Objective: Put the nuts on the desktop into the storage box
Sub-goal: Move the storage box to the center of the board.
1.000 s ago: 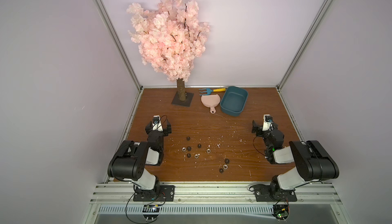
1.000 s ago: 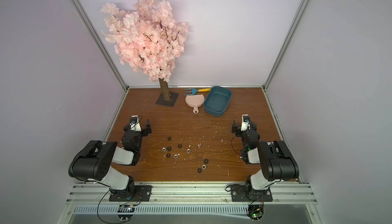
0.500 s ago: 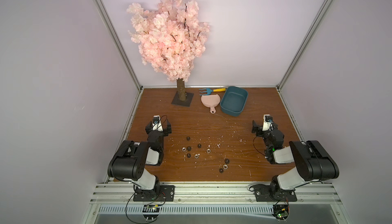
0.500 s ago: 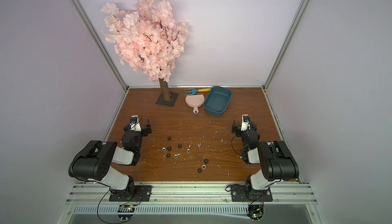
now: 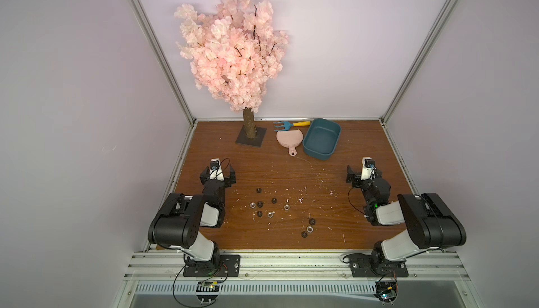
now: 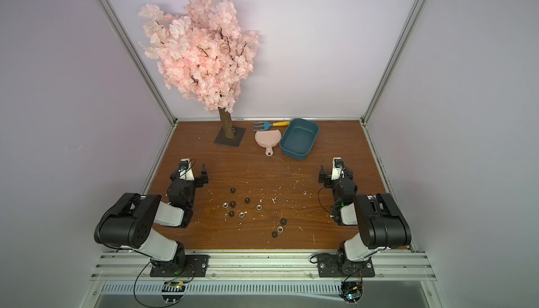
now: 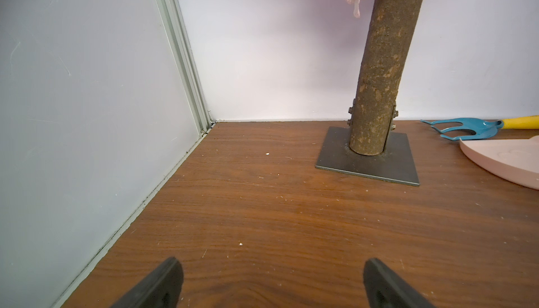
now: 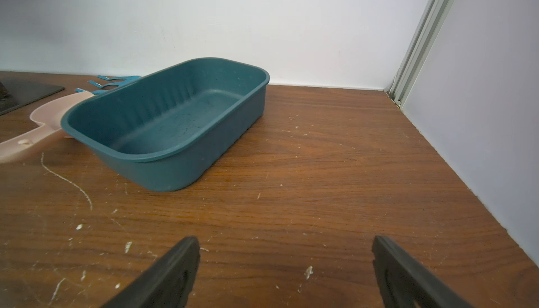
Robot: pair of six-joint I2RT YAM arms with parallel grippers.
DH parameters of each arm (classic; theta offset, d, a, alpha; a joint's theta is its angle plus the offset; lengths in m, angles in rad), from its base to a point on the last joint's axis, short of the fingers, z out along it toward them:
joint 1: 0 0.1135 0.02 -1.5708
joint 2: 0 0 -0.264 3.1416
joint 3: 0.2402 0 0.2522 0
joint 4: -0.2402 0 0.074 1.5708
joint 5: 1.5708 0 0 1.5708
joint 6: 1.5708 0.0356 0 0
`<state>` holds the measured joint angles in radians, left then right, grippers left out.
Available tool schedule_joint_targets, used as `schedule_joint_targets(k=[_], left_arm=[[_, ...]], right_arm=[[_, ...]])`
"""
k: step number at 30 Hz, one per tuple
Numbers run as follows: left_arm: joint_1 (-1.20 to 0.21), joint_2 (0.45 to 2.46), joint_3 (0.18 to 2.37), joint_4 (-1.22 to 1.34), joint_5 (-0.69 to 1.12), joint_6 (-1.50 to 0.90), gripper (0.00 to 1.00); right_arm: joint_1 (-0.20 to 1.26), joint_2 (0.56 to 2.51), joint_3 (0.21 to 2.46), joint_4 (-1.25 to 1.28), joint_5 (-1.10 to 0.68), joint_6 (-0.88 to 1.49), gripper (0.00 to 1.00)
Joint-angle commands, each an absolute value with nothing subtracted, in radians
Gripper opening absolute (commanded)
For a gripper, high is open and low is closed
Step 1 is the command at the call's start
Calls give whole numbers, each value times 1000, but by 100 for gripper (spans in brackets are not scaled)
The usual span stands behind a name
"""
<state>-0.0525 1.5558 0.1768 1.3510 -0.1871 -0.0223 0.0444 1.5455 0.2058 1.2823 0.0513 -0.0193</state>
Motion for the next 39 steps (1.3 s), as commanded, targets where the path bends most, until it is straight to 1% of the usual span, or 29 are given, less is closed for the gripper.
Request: schedule_joint_targets(k=[1, 4, 9, 14, 18, 21, 23, 25, 27, 28, 30, 32, 33, 35, 36, 37, 39], left_arm=[[-47, 1552, 177, 1376, -170, -13, 100], [-48, 1505, 151, 1386, -93, 19, 99], [-76, 1322, 82, 1342, -165, 6, 99], [-134, 1095, 62, 1181, -210, -28, 99], [-150, 976, 63, 1103, -173, -49, 100], [-150, 913, 107, 967, -210, -70, 99], [-150, 887, 175, 798, -235, -93, 99], [-150, 886, 253, 644, -276, -141, 99], [-150, 903, 325, 514, -350, -236, 100], [-150, 913, 360, 444, -386, -304, 99], [-150, 932, 426, 331, -417, -403, 100], [-150, 951, 495, 236, -395, -450, 99], [-150, 957, 521, 189, -388, -478, 99], [-145, 958, 596, 82, -388, -523, 99], [-138, 955, 619, 45, -384, -539, 100], [-122, 951, 647, 11, -350, -546, 99], [-85, 944, 687, -20, -214, -532, 99]], right_arm=[[46, 1543, 217, 1318, 67, -17, 99], [46, 1543, 218, 1319, 68, -17, 99], [47, 1543, 218, 1319, 67, -16, 99], [45, 1544, 217, 1319, 67, -15, 99], [43, 1543, 218, 1320, 66, -12, 99], [43, 1523, 201, 1337, 142, 14, 99], [43, 1442, 180, 1305, 193, 32, 99], [45, 1324, 192, 1179, 219, 41, 99], [44, 1181, 249, 952, 297, 102, 99], [45, 1108, 298, 812, 368, 174, 99], [43, 999, 391, 557, 522, 356, 99], [42, 896, 485, 217, 662, 691, 99], [36, 856, 502, 140, 633, 732, 99], [17, 779, 486, 208, 417, 601, 99], [17, 759, 495, 182, 395, 616, 99], [17, 743, 510, 143, 367, 641, 99], [18, 745, 544, 88, 298, 671, 99]])
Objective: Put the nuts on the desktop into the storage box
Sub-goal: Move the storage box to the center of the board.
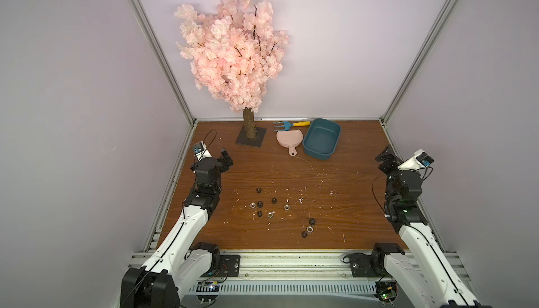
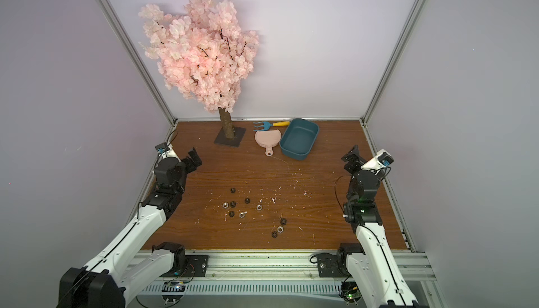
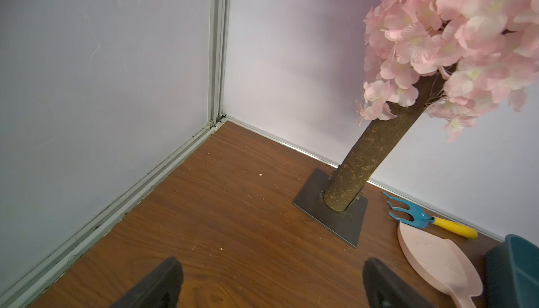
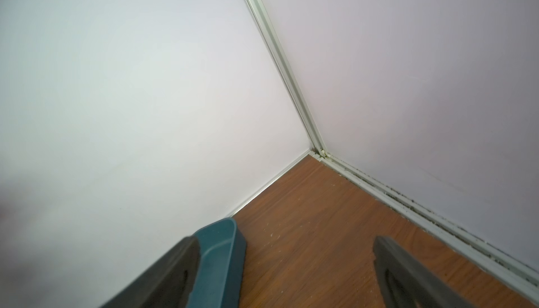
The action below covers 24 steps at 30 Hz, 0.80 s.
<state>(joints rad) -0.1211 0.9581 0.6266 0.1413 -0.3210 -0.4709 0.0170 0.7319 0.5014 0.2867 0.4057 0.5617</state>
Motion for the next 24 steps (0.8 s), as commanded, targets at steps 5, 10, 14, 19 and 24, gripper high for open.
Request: schedule_joint_targets(k=[5, 10, 14, 19, 24], left_arm=[[-103, 938, 706, -3, 82, -503, 99], [-318, 1005, 702, 52, 118, -431, 99], [-501, 1080, 693, 115, 41, -379, 100], [-620, 1181, 683, 196, 61, -339, 99], [-649, 1227, 672, 188, 55, -340, 100]], right_arm=[[119, 897, 654, -26, 224, 716, 99], [263, 1100, 769, -79, 188, 772, 99], [325, 1260, 883, -147, 220, 801, 99], [333, 1462, 1009, -202, 253, 812, 99], [333, 1656, 1163, -271, 298, 836, 99]])
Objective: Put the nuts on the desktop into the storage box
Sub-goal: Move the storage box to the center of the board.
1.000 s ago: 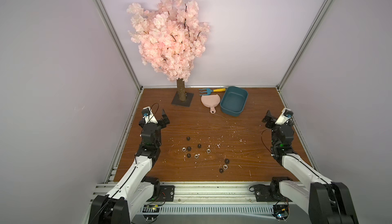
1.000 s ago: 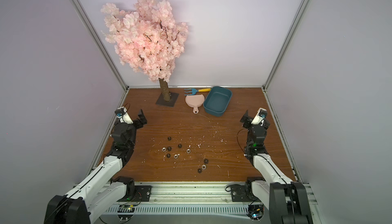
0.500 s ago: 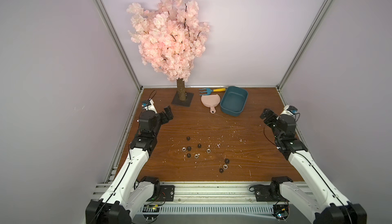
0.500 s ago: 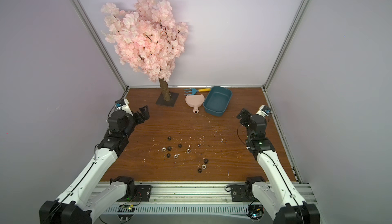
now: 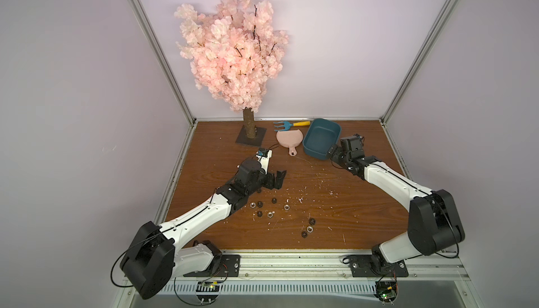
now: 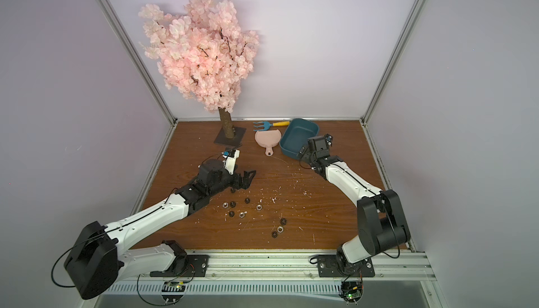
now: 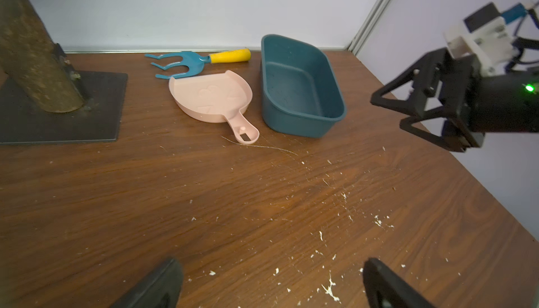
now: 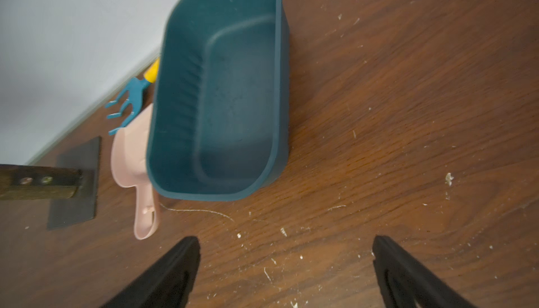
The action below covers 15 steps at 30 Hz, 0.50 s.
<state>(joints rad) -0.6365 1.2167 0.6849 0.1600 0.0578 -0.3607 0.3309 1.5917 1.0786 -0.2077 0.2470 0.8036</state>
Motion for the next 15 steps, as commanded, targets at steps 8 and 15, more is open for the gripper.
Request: schedule_joint_targets(k=[8, 15], left_arm=[[-649, 1218, 671, 86, 6, -394, 100], [-650, 1242, 673, 52, 10, -401, 100]], right_arm=[[334, 1973, 1491, -512, 289, 873, 92], [335, 2041, 1523, -544, 320, 882, 81]])
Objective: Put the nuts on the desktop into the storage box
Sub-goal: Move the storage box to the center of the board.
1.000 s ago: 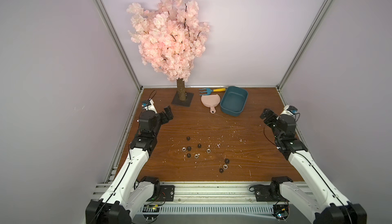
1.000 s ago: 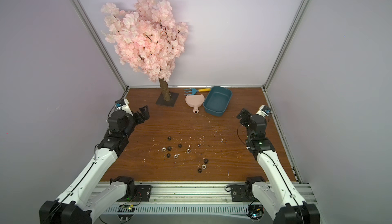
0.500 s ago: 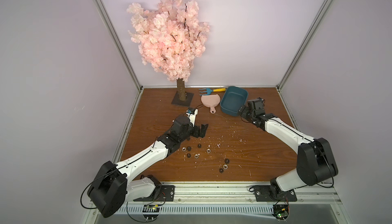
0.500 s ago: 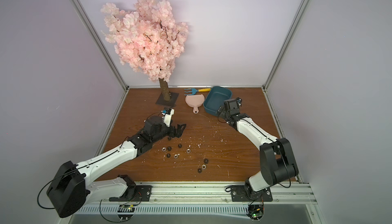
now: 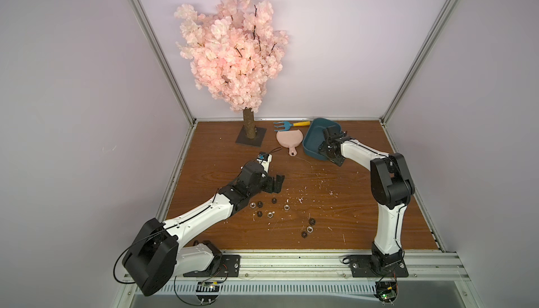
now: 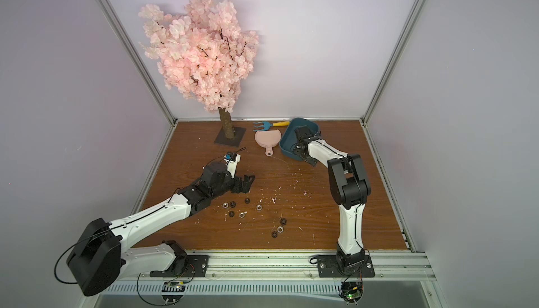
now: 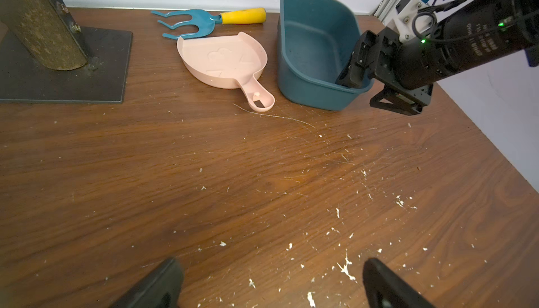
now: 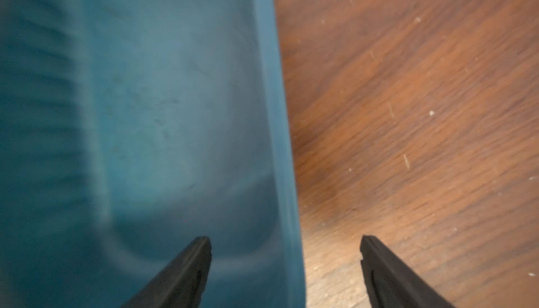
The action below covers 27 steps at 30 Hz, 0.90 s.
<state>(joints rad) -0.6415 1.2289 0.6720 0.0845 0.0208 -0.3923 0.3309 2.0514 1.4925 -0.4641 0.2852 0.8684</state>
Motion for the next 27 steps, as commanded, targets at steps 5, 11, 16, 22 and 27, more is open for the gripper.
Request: schedule_joint_targets(k=[5, 11, 16, 22, 27], left_arm=[[-649, 1258, 683, 41, 10, -413, 100], [-650, 1248, 690, 36, 17, -423, 99], [-649, 1240, 692, 29, 13, -430, 100], [-649, 1228, 691, 28, 14, -479, 99], [-649, 1212, 652, 29, 16, -541, 100]], right_arm=[[335, 2004, 1486, -534, 319, 853, 69], [335, 1911, 1382, -517, 297, 760, 46], [335, 1796, 1240, -472, 252, 683, 29], [346, 1686, 1106, -457, 174, 544, 19], [390, 1611, 1002, -454, 128, 455, 17]])
